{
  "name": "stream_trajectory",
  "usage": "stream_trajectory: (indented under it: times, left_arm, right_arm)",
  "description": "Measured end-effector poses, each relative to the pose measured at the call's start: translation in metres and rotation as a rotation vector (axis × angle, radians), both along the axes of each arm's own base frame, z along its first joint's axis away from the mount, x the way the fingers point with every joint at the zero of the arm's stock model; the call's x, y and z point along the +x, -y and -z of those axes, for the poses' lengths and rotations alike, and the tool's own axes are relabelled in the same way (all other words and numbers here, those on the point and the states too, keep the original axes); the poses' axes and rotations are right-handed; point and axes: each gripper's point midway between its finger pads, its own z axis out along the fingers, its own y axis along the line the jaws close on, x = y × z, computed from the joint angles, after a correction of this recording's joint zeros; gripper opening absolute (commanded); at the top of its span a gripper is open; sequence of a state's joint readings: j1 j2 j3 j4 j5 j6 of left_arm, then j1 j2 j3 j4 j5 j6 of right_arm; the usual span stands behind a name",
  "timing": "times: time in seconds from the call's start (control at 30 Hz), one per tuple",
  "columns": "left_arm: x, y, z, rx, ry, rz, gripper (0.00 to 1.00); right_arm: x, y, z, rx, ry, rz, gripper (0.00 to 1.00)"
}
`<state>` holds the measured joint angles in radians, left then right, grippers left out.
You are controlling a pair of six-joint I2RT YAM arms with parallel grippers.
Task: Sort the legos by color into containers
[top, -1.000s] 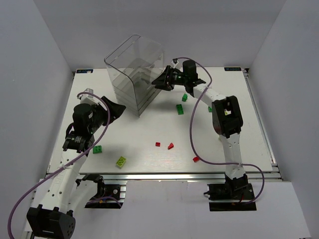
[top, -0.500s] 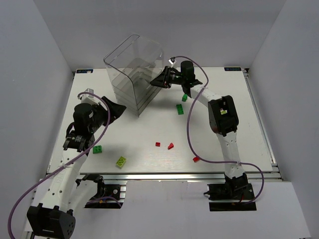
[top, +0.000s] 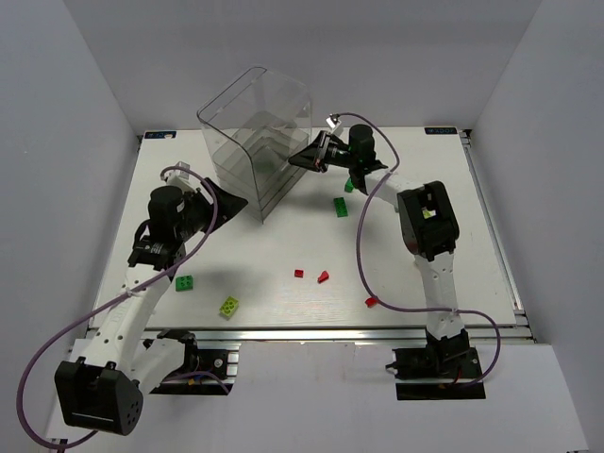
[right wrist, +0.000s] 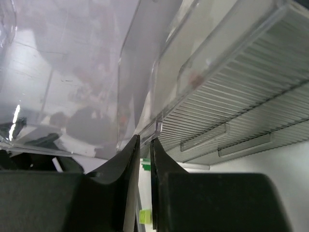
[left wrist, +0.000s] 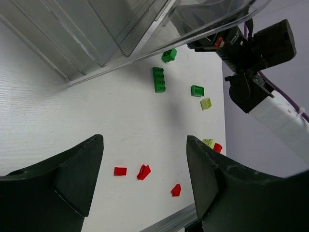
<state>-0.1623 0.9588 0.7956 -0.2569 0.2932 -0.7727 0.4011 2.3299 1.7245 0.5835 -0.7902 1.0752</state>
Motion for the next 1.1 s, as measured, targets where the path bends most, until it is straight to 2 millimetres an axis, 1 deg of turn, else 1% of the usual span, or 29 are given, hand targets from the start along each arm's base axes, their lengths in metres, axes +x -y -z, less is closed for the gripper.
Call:
stream_trajectory:
  times: [0.2,0.4,0.57,0.67,0.8,0.97,1.1]
  left_arm:
    - [0.005,0.008,-0.002,-0.012,0.016,0.036,0.79]
    - [0.009,0.018,-0.007,-0.019,0.038,0.066,0.76]
    - [0.012,0.028,-0.017,-0.036,0.079,0.096,0.76]
    - [0.017,0.035,-0.029,-0.05,0.114,0.115,0.77]
    - [0.024,0.046,-0.05,-0.067,0.176,0.142,0.78]
    - [0.034,0.062,-0.075,-0.086,0.245,0.184,0.86]
    - [0.044,0.072,-0.085,-0.079,0.263,0.194,0.88]
  right_arm:
    - [-0.018,0.02,-0.024,0.014,0.0,0.006,0.0]
    - [-0.024,0.037,-0.061,0.034,0.045,0.016,0.0]
    - [-0.026,0.047,-0.085,0.048,0.072,0.031,0.0]
    - [-0.029,0.048,-0.097,0.057,0.081,0.031,0.0]
    - [-0.033,0.049,-0.106,0.063,0.083,0.031,0.0]
    - [-0.035,0.05,-0.11,0.056,0.066,0.032,0.0]
    - [-0.035,0.05,-0.116,0.054,0.061,0.029,0.0]
